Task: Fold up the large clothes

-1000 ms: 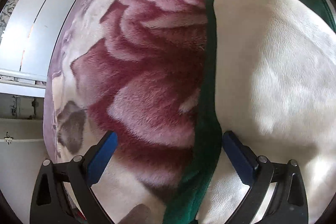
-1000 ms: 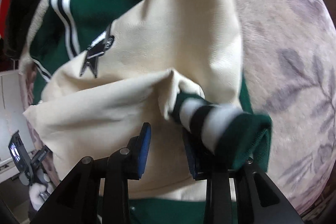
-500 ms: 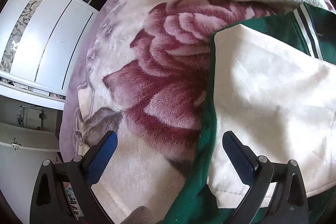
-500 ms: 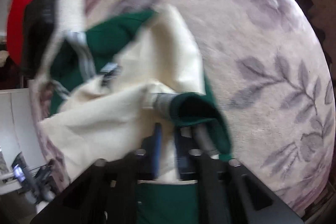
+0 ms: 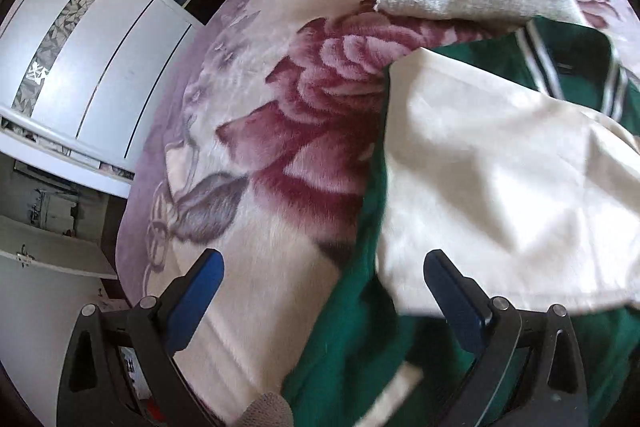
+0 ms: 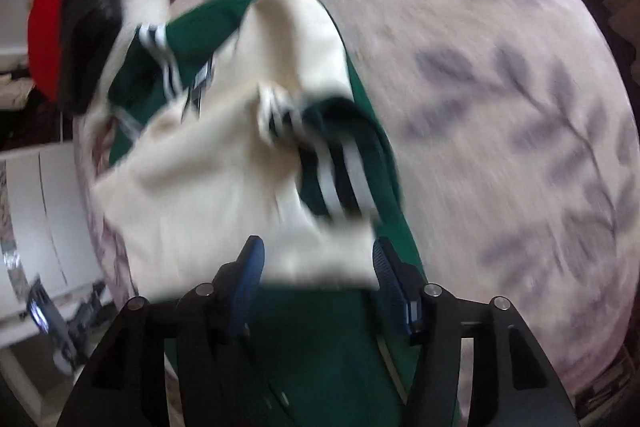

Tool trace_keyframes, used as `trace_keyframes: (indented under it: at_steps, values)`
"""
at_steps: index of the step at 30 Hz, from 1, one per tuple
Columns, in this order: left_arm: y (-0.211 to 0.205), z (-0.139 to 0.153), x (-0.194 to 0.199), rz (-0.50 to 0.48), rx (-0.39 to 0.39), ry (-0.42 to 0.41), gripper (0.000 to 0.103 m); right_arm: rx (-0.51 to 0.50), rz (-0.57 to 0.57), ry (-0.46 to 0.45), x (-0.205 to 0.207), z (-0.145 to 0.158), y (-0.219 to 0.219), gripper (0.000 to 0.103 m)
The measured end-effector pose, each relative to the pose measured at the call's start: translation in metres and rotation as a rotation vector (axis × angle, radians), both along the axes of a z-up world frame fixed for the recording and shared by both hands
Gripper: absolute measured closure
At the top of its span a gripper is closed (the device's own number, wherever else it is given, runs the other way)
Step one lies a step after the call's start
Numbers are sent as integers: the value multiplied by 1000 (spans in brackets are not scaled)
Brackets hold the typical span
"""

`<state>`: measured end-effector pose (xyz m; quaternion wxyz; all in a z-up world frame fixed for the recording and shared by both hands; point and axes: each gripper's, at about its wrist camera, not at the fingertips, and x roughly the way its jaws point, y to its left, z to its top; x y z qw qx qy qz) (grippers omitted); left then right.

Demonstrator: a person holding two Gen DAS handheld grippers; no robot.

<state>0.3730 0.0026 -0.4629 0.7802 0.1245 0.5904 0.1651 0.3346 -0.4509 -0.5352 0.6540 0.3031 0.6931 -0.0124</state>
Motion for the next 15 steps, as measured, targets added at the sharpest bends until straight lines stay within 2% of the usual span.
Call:
trace_keyframes:
  at_steps: [4, 7, 8, 9, 10, 12, 13, 14, 15]
  values:
    - [-20, 3, -45, -28, -16, 40, 0, -30, 74, 111, -81, -13, 0, 44]
    - [-35, -18, -79, -57, -21, 97, 0, 4, 75, 174, -136, -49, 1, 44]
    - [-39, -29, -92, -65, -26, 122, 0, 34, 64, 185, -149, -61, 1, 57]
    - [-41, -36, -99, -72, -30, 146, 0, 78, 51, 198, -166, -74, 3, 75]
    - [-44, -46, -109, -82, -33, 177, 0, 50, 49, 192, -175, -76, 2, 100]
    - [-47, -57, -125, -93, -37, 200, 0, -108, -5, 147, -190, -70, -15, 100]
    - [-49, -60, -133, -104, -39, 212, 0, -134, -85, 147, -199, -71, -32, 101]
    - [-50, -61, -140, -118, -39, 216, 0, -128, -163, 161, -206, -75, -47, 101]
    - [-51, -61, -145, -126, -38, 214, 0, -76, -198, 186, -210, -81, -57, 101]
